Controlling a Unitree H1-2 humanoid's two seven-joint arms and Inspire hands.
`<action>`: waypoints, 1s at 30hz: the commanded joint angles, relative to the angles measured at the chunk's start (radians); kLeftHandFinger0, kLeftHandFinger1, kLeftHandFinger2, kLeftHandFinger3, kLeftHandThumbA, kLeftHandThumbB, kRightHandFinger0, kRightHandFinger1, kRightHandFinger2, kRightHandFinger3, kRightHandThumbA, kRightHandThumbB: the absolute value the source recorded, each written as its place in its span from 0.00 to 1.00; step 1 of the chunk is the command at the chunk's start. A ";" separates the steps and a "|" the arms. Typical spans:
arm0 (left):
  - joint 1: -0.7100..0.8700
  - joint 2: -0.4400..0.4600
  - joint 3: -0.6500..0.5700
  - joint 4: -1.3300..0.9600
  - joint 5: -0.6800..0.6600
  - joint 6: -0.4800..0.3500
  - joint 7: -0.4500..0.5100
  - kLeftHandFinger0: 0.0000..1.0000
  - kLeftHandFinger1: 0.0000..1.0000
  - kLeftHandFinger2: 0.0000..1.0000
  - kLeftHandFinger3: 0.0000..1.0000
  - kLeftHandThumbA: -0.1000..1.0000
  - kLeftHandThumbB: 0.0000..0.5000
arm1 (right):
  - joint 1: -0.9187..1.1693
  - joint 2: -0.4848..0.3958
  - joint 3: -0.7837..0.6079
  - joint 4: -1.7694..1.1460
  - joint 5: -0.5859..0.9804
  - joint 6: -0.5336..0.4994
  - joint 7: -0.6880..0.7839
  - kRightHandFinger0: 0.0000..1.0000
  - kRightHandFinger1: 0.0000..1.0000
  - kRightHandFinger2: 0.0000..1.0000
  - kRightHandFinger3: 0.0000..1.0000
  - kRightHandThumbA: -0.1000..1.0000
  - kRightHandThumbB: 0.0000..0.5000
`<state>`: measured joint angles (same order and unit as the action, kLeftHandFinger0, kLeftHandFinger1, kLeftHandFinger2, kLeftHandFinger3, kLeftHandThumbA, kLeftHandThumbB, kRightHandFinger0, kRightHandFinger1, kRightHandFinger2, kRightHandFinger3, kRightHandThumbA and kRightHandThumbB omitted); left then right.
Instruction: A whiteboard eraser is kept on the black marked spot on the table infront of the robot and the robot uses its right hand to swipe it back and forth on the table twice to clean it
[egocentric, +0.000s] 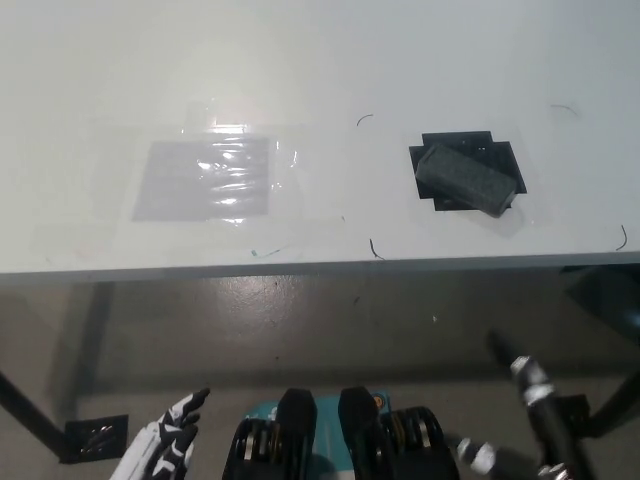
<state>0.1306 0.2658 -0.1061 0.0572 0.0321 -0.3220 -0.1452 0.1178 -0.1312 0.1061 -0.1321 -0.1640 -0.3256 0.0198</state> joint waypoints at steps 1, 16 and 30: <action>-0.009 0.017 0.019 -0.077 -0.098 -0.019 -0.045 1.00 1.00 1.00 1.00 0.92 0.86 | -0.061 -0.032 -0.114 -0.250 0.067 0.062 -0.035 1.00 1.00 1.00 1.00 1.00 0.49; -0.029 0.009 0.032 -0.045 -0.095 -0.035 -0.036 1.00 1.00 1.00 1.00 0.89 0.88 | -0.846 -0.283 -0.107 -0.314 -0.332 0.793 0.260 1.00 1.00 1.00 1.00 0.90 0.57; -0.034 0.015 0.030 -0.024 -0.058 -0.056 -0.027 1.00 1.00 1.00 1.00 0.92 0.85 | -1.316 -0.206 0.153 0.558 -0.507 0.796 0.363 1.00 1.00 1.00 1.00 0.93 0.73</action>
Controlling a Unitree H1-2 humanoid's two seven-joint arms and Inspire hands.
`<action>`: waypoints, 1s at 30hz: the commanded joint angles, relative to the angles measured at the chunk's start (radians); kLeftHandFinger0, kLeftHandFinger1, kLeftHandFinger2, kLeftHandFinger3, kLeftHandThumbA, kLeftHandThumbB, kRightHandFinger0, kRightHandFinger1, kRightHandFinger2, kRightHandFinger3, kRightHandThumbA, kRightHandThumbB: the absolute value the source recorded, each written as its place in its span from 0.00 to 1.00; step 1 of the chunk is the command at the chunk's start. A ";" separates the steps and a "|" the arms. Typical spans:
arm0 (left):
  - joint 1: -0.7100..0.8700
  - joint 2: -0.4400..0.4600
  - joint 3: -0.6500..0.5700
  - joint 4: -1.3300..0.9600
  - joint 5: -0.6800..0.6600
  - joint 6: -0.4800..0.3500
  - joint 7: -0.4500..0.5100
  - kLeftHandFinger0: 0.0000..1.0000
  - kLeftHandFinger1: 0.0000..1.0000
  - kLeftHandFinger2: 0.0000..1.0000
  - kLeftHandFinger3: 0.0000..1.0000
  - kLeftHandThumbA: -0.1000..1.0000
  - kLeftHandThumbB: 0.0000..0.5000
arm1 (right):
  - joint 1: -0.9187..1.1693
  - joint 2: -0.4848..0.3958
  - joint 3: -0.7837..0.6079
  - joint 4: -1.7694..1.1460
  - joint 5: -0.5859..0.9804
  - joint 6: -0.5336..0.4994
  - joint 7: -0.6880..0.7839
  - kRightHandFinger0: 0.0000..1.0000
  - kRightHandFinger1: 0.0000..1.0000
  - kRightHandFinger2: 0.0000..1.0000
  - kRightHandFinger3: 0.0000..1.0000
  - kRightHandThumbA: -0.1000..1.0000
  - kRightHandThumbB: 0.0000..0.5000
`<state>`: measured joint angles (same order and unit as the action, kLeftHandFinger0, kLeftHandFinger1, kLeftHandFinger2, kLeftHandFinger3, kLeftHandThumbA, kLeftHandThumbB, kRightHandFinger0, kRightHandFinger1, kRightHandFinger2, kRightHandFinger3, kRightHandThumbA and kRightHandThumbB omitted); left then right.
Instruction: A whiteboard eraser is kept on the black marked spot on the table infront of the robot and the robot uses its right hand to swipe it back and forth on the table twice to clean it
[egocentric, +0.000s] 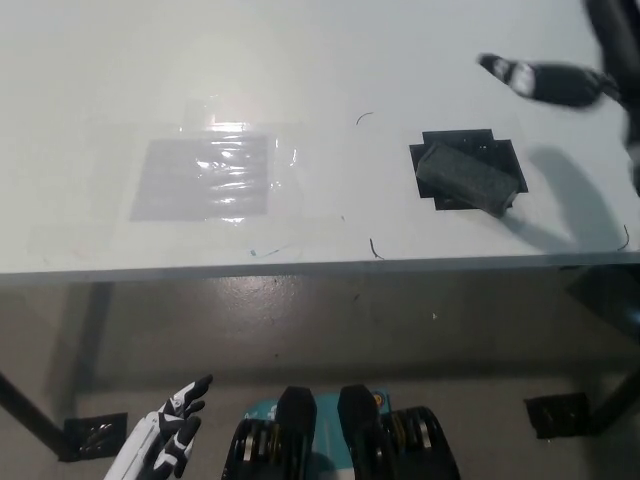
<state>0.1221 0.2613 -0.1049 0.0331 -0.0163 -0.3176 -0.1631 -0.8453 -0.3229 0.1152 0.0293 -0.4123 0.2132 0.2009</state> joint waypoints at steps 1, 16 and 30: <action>-0.025 0.020 0.029 0.000 -0.009 -0.060 -0.009 1.00 1.00 1.00 1.00 0.91 0.85 | -0.377 -0.010 0.175 0.467 -0.244 0.257 0.171 1.00 1.00 1.00 1.00 0.97 0.74; -0.018 0.021 0.030 0.000 0.008 -0.052 -0.002 1.00 1.00 1.00 1.00 0.92 0.88 | -0.484 0.088 0.310 0.988 -0.130 0.236 0.203 1.00 1.00 1.00 1.00 1.00 0.69; -0.022 0.023 0.040 0.010 0.025 -0.056 -0.012 1.00 1.00 1.00 1.00 0.90 0.86 | -0.517 0.110 0.344 1.242 -0.081 0.162 0.217 1.00 1.00 1.00 1.00 1.00 0.66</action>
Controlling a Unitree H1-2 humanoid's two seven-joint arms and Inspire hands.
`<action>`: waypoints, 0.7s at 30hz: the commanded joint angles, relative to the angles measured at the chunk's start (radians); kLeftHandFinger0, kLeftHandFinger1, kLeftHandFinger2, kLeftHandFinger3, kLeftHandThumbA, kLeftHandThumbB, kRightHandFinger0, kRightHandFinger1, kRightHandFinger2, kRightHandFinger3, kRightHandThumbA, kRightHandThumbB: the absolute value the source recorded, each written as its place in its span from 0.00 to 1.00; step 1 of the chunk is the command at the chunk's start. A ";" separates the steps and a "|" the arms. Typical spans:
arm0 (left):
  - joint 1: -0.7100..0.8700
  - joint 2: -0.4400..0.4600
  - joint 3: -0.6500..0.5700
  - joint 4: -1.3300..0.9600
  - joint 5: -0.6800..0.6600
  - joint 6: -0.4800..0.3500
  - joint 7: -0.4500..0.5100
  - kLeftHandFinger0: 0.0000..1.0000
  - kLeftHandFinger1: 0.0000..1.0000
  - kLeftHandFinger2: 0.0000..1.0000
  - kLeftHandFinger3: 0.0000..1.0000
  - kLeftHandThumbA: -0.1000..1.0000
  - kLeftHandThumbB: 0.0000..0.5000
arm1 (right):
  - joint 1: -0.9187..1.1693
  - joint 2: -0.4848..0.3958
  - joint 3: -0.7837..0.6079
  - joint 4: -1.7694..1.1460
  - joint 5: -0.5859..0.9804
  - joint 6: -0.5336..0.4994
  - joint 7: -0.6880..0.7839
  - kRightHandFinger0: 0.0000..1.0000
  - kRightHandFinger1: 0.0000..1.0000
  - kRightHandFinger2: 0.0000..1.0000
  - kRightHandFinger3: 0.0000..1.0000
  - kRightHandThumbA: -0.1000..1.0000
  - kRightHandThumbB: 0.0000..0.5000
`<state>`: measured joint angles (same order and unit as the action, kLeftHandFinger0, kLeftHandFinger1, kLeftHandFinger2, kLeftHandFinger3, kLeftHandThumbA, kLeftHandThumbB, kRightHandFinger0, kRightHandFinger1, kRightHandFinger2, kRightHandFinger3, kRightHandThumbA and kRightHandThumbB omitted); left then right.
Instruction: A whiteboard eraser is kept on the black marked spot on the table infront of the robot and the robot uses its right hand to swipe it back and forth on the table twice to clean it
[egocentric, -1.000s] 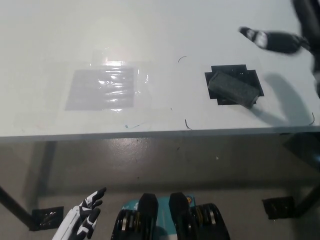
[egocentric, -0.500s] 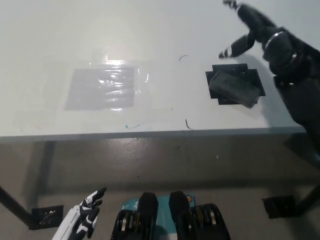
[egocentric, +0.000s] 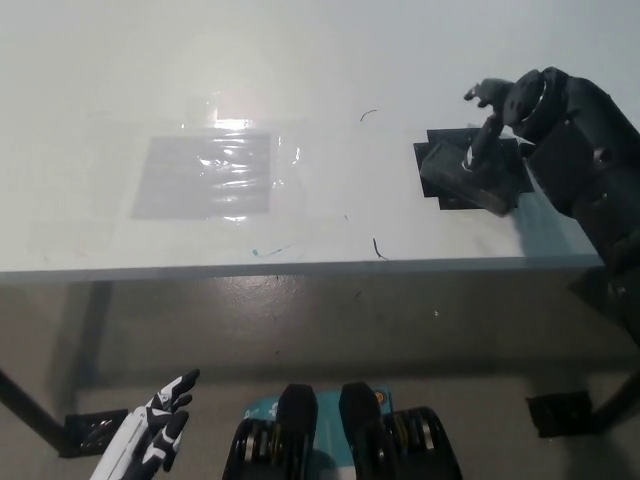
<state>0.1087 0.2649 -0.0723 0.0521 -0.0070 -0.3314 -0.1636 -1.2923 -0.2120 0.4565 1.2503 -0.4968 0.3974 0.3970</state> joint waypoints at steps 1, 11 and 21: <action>-0.008 0.018 0.008 -0.009 0.015 -0.041 -0.011 1.00 1.00 1.00 1.00 0.90 0.86 | -0.071 0.001 0.002 0.028 0.004 -0.022 0.020 1.00 1.00 1.00 1.00 1.00 0.64; -0.012 0.018 0.010 -0.001 0.027 -0.050 -0.009 1.00 1.00 1.00 1.00 0.89 0.85 | -0.042 0.005 0.029 0.069 -0.012 -0.066 0.010 1.00 1.00 1.00 1.00 1.00 0.54; -0.014 0.020 0.011 0.004 0.028 -0.054 -0.013 1.00 1.00 1.00 1.00 0.88 0.84 | -0.017 0.016 0.060 0.087 -0.022 -0.032 -0.025 1.00 1.00 1.00 1.00 1.00 0.66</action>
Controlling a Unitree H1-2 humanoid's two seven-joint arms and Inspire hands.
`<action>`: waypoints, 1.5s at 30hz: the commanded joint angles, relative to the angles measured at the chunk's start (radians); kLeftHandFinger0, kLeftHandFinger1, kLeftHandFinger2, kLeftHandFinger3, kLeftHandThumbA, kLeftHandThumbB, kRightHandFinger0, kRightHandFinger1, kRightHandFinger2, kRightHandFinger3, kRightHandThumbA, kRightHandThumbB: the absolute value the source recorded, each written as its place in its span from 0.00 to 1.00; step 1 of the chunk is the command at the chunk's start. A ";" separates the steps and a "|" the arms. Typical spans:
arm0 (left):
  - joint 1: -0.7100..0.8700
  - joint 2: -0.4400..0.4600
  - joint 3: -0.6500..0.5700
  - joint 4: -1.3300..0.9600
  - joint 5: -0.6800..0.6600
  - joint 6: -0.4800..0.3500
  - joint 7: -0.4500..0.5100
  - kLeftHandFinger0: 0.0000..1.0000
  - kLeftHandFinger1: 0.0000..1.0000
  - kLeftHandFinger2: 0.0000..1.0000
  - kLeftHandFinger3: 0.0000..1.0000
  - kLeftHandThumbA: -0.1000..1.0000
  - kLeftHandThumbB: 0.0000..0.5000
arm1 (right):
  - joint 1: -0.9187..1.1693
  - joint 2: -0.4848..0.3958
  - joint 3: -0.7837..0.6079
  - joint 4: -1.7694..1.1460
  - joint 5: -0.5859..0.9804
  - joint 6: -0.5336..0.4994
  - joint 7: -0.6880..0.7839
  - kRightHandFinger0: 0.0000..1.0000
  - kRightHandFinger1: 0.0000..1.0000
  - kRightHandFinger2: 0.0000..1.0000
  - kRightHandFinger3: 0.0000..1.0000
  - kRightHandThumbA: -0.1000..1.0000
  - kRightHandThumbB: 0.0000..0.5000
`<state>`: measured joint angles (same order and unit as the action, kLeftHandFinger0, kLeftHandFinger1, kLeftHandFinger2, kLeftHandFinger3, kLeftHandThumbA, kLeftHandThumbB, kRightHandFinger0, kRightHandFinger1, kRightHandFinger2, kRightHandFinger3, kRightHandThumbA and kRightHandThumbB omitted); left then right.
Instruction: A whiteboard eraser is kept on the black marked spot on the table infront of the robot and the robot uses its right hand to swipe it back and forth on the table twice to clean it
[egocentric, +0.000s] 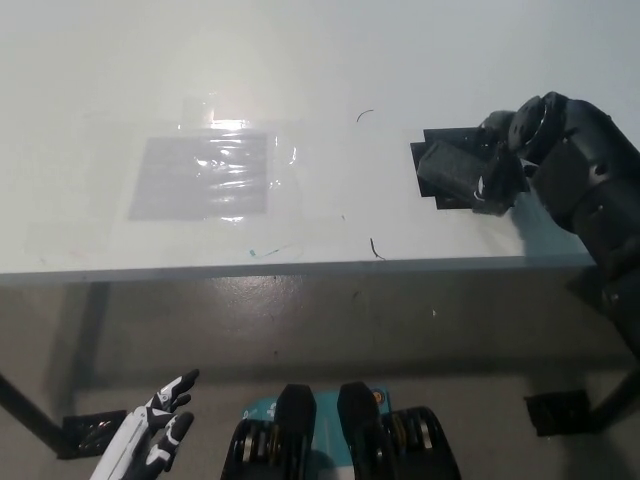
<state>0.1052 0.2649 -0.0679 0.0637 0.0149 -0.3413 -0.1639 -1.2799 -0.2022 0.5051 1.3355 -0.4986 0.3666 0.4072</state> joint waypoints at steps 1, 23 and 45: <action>-0.011 0.020 0.006 -0.006 0.006 -0.045 -0.013 1.00 1.00 1.00 1.00 0.89 0.84 | -0.030 0.007 0.018 0.005 -0.024 -0.004 -0.034 1.00 1.00 1.00 1.00 1.00 0.67; -0.028 0.025 0.008 -0.013 0.008 -0.027 -0.017 1.00 1.00 1.00 1.00 0.90 0.85 | 0.027 0.004 -0.010 -0.050 -0.049 -0.072 -0.579 0.00 0.03 0.20 0.83 0.12 0.42; 0.020 0.021 0.008 0.006 0.017 -0.056 -0.023 1.00 1.00 1.00 1.00 0.90 0.84 | 0.159 0.071 -0.036 -0.050 -0.008 -0.084 -0.550 0.00 0.00 0.03 0.87 0.10 0.37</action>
<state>0.1055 0.2672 -0.0639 0.0705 0.0332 -0.3440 -0.1767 -1.1307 -0.1560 0.4903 1.3076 -0.5236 0.3129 -0.1159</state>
